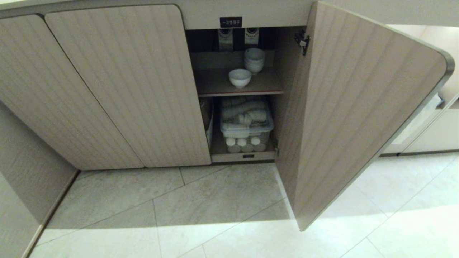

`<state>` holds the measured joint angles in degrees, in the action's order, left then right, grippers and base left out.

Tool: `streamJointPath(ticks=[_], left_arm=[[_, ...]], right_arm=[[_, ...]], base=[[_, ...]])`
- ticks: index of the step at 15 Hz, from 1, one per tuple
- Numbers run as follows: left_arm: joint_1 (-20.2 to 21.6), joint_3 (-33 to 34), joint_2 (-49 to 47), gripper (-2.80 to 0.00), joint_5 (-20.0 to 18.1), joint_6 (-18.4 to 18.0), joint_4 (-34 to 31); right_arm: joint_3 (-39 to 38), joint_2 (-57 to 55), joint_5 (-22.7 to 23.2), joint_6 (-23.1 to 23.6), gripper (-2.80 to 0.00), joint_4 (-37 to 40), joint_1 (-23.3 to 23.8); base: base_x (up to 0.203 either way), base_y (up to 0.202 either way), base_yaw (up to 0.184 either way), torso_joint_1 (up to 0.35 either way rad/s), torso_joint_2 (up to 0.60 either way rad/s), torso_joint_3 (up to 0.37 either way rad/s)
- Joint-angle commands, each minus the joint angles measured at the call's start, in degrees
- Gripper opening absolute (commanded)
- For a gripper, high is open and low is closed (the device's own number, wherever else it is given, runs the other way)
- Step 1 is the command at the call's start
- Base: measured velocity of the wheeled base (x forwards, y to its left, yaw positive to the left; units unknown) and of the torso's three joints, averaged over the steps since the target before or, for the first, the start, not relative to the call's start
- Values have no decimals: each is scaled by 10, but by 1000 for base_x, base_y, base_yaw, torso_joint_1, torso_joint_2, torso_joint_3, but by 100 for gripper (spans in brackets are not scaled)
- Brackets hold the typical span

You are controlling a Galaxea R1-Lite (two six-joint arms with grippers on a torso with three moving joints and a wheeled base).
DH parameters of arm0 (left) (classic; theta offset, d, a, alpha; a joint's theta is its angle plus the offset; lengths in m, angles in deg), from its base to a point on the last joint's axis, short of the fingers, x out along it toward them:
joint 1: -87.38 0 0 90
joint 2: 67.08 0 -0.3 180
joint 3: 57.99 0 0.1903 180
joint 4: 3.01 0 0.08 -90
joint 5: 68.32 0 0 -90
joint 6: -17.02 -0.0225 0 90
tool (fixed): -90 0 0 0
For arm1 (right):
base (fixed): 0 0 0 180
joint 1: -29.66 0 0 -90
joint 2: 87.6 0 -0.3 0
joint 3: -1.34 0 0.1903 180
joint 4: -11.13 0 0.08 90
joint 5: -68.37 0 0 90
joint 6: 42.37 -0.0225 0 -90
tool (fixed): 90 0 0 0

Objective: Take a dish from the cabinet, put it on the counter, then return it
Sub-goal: Take the bowl from the cabinet

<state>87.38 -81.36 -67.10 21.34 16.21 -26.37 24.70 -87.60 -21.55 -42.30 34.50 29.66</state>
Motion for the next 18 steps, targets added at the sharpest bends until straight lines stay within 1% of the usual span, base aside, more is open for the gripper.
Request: streamJointPath(ticks=[1, 4, 6, 18], left_arm=[[0, 0, 0, -280, 0, 0, 0], [0, 0, 0, -280, 1, -1, 0], [0, 0, 0, -280, 1, -1, 0], [0, 0, 0, -280, 1, 5, 0]], right_arm=[[0, 0, 0, 0, -280, 0, 0], [0, 0, 0, 0, -280, 0, 0], [0, 0, 0, 0, -280, 0, 0], [0, 0, 0, 0, -280, 0, 0]], base=[[0, 0, 0, 0, 0, 0], [0, 0, 0, 0, 0, 0], [3, 132, -4, 6, 7, 4], [0, 196, -2, 4, 2, 2]])
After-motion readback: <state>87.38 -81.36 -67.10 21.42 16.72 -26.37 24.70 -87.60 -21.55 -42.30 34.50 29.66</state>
